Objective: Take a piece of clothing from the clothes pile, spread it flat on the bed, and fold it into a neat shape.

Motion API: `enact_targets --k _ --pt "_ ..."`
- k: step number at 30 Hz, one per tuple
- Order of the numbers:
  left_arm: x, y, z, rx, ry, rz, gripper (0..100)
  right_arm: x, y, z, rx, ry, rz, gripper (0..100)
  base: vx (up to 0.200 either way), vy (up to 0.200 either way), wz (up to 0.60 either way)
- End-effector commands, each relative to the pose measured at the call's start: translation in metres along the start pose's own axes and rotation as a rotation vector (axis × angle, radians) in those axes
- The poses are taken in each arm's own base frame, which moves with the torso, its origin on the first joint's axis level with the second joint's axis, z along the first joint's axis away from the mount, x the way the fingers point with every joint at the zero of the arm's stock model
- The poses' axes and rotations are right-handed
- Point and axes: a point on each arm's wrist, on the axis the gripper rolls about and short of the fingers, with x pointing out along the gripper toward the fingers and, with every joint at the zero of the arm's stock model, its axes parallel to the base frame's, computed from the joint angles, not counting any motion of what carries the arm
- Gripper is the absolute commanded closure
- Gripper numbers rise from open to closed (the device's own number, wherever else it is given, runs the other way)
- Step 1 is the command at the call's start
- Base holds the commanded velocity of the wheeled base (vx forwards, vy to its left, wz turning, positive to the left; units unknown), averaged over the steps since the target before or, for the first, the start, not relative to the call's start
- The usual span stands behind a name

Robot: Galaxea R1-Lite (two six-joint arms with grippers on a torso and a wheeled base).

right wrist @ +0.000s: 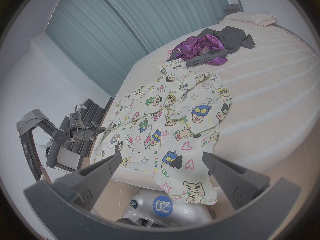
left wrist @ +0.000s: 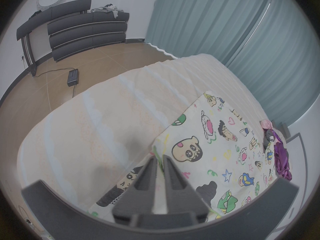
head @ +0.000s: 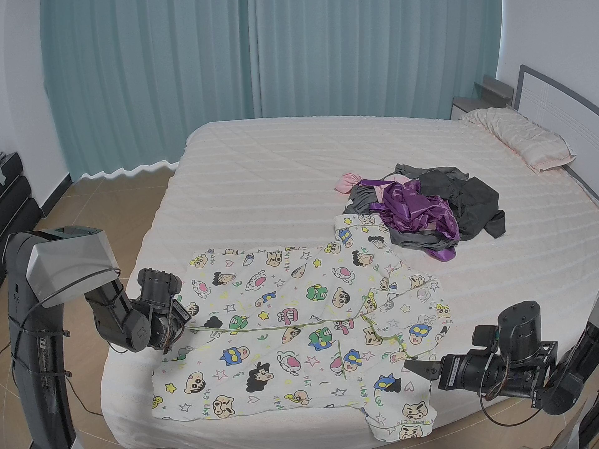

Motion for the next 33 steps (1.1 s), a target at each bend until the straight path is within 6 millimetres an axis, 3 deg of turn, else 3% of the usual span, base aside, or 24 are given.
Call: enact_targets --k 1,5,11,12,13,14,15,16,21,23,33 --pt "-0.001 -0.001 0.002 -0.004 -0.007 -0.006 0 0.0 0.0 0.0 0.0 0.001 0.0 0 0.0 0.0 0.0" --pt "-0.011 0.003 0.017 -0.038 -0.045 -0.024 0 -0.002 0.0 0.001 0.001 -0.008 0.001 0 0.0 0.0 0.0" --pt "-0.057 0.015 0.045 -0.068 -0.016 -0.13 0 -0.005 0.001 0.002 0.0 -0.025 0.003 0 0.0 0.0 0.0" --pt "-0.071 0.026 0.047 -0.051 0.039 -0.171 0 -0.005 0.001 0.003 0.0 -0.027 0.005 0 0.0 0.0 0.0" --pt "-0.071 0.026 0.047 -0.051 0.039 -0.171 0 -0.005 0.001 0.003 0.0 -0.027 0.005 0 0.0 0.0 0.0" --pt "-0.085 0.041 0.044 -0.017 0.138 -0.23 0 -0.006 0.001 0.002 0.0 -0.025 0.003 0 0.0 0.0 0.0" --pt "-0.088 0.044 0.042 -0.005 0.16 -0.239 0 -0.006 0.001 0.002 -0.001 -0.024 0.004 0 0.0 0.0 0.0" --pt "-0.094 0.06 0.035 0.052 0.233 -0.258 0 -0.006 0.001 0.002 -0.001 -0.024 0.004 0 0.0 0.0 0.0" --pt "-0.098 0.103 0.03 0.272 0.301 -0.24 0 -0.006 0.001 0.001 -0.005 -0.019 0.006 0 0.0 0.0 0.0" --pt "-0.091 0.118 0.027 0.369 0.327 -0.215 0 -0.006 0.001 0.0 -0.007 -0.015 0.003 0 0.0 0.0 0.0" --pt "-0.089 0.121 0.019 0.368 0.416 -0.304 0 -0.006 0.003 -0.002 -0.016 -0.008 0.013 0 0.0 0.0 0.0"
